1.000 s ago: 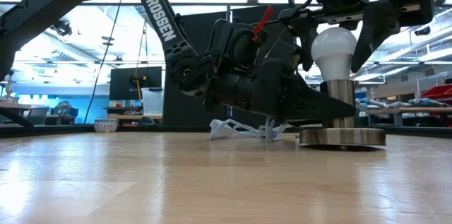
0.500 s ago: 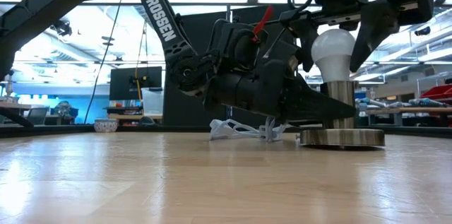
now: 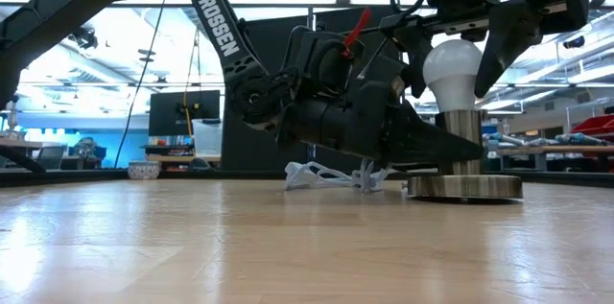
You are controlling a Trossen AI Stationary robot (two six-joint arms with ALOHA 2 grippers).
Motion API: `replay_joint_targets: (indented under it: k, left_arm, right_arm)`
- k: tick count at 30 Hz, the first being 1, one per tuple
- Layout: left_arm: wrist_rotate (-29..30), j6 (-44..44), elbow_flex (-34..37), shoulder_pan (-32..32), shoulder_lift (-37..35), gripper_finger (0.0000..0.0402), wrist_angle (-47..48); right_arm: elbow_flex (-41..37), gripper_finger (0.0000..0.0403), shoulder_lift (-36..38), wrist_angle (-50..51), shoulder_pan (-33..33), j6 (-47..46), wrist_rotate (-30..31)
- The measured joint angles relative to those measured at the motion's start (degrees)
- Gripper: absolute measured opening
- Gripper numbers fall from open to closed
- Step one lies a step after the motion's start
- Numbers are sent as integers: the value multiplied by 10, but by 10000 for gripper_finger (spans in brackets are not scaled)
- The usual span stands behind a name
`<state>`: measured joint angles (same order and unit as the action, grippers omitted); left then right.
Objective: Screw lightbulb
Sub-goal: Insert the white lightbulb into the lamp socket
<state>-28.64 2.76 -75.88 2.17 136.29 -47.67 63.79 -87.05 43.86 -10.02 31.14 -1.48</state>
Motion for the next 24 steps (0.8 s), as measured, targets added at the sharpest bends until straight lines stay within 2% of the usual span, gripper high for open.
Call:
replay_joint_targets:
  k: [9, 17, 24]
  left_arm:
    - [0, 0, 0, 0, 0, 198, 0]
    - [10, -1, 0, 0, 0, 198, 0]
    - [11, -2, 0, 0, 0, 198, 0]
  right_arm:
    - [0, 306, 0, -1, 0, -3, -4]
    - [0, 306, 0, -5, 23, -80, -38]
    - [0, 306, 0, -1, 32, -101, -45]
